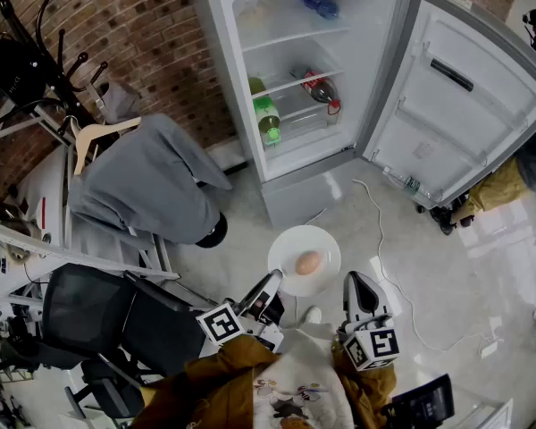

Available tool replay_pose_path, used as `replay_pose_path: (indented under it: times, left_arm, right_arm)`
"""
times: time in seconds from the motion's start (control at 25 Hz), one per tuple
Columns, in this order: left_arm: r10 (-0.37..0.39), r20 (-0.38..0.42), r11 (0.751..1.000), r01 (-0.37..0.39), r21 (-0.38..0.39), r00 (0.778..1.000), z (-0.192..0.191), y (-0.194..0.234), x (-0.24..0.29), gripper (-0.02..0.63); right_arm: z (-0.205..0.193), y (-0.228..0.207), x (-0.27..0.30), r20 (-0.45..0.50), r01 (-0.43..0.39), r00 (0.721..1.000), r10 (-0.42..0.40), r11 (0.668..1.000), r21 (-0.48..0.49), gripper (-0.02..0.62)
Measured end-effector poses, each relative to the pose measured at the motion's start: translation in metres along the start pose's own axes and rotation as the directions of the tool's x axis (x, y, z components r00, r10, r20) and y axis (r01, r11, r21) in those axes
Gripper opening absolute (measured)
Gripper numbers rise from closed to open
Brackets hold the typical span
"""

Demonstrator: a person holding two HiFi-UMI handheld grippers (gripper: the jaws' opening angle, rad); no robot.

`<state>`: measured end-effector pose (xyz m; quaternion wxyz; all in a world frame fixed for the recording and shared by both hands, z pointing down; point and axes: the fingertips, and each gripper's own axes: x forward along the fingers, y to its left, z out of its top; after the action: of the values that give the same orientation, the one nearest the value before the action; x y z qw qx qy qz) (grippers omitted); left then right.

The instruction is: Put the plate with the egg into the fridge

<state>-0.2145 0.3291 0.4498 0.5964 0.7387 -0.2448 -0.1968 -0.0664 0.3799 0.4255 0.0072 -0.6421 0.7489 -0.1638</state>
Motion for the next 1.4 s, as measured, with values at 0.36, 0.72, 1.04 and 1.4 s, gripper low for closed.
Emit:
replay_pose_path:
  times: [0.36, 0.72, 1.04, 1.4]
  left_arm:
    - [0.03, -0.037, 0.996, -0.027, 0.081, 0.999, 0.007, 0.009, -0.02, 0.018]
    - [0.03, -0.082, 0.998, -0.025, 0.055, 0.996, -0.003, 0.011, -0.013, 0.018]
    - [0.036, -0.066, 0.998, -0.032, 0.051, 0.997, -0.009, 0.01, -0.005, 0.018]
    - [0.056, -0.013, 0.995, -0.055, 0.086, 0.998, -0.027, 0.002, 0.018, 0.018]
  right_arm:
    - [-0.003, 0.024, 0.006, -0.009, 0.009, 1.0, -0.009, 1.0, -0.029, 0.003]
    - [0.001, 0.021, 0.0, 0.008, 0.048, 0.999, -0.048, 0.999, -0.013, 0.003]
    - [0.007, 0.004, -0.006, 0.044, 0.054, 0.997, -0.056, 0.998, 0.027, 0.003]
    - [0.013, -0.024, -0.008, 0.052, -0.027, 0.998, 0.028, 0.999, -0.025, 0.003]
